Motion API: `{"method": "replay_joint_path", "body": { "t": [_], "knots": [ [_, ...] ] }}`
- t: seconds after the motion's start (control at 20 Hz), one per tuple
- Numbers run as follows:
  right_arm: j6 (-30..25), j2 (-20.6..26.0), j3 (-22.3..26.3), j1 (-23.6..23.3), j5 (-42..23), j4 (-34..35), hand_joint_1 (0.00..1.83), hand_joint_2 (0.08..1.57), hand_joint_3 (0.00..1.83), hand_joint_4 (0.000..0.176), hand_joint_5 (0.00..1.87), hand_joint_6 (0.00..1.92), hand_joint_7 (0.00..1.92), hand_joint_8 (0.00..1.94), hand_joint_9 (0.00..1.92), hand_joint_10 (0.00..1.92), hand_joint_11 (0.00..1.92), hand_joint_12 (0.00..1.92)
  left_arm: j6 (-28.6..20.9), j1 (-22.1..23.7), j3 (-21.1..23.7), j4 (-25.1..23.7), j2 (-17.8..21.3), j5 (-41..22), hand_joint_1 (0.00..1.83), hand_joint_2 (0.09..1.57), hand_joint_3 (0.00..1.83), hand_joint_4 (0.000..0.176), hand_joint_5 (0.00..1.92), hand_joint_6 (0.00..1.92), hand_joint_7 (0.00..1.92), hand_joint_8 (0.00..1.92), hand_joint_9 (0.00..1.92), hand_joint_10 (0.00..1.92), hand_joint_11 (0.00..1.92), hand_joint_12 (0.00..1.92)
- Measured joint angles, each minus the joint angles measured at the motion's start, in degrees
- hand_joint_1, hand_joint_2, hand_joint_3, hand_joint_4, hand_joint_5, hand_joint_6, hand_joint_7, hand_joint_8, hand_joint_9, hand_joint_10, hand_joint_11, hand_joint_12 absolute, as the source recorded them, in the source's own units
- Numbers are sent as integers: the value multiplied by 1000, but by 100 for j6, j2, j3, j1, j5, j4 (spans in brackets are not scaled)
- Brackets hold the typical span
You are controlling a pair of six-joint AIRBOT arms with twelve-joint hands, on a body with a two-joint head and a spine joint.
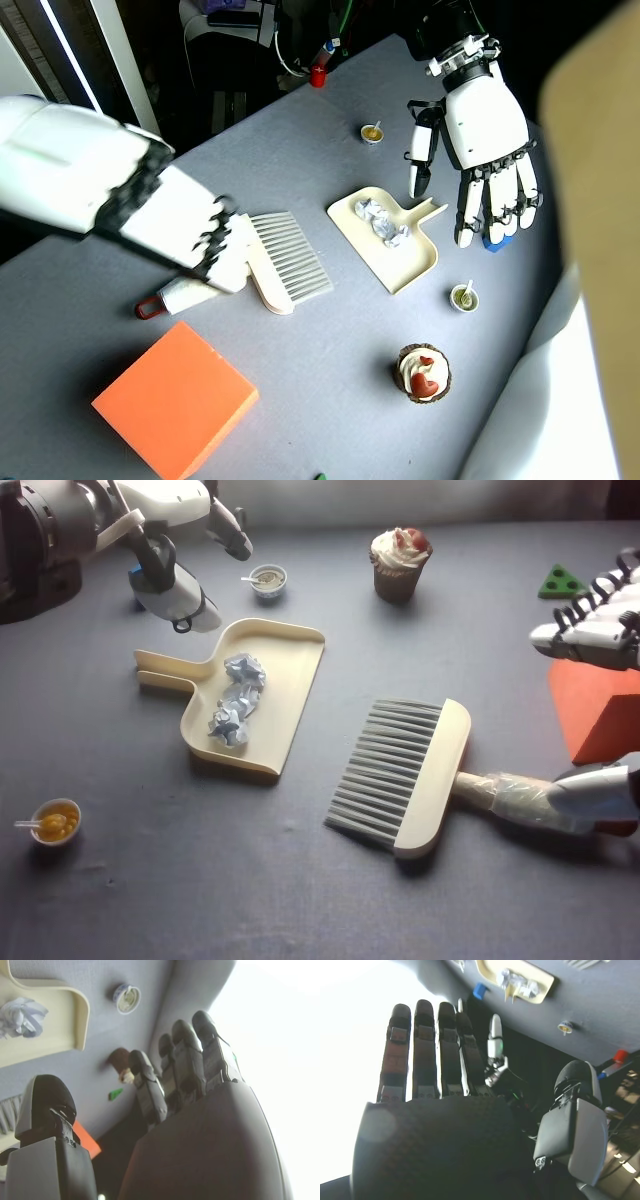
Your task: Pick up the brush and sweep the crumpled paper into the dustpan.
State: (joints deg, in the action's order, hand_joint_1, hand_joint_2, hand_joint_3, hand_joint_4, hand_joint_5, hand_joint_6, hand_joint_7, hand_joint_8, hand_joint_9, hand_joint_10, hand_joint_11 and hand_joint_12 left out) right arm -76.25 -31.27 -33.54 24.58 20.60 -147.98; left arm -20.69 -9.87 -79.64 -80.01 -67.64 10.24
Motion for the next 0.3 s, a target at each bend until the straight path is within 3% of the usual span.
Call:
{"method": "replay_joint_path", "body": {
  "t": [0.15, 0.25, 0.3],
  "knots": [
    [-4, 35, -7, -2, -26, -144, 0, 960, 3, 0, 347, 0, 431, 0, 444, 1, 382, 28, 0, 0, 2, 2, 7, -9, 790, 1081, 0, 136, 498, 3, 351, 5, 335, 8, 73, 454],
    [-7, 33, -7, 0, -31, -142, 0, 957, 0, 0, 397, 6, 485, 6, 504, 8, 442, 38, -2, -13, 2, 7, 31, -17, 740, 1093, 5, 149, 476, 1, 292, 0, 324, 1, 63, 463],
    [-7, 15, -7, -2, -20, -144, 0, 958, 0, 0, 418, 3, 534, 5, 559, 8, 477, 39, 0, -13, 2, 7, 31, 0, 747, 1093, 1, 146, 479, 0, 303, 1, 332, 0, 60, 518]
  ]
}}
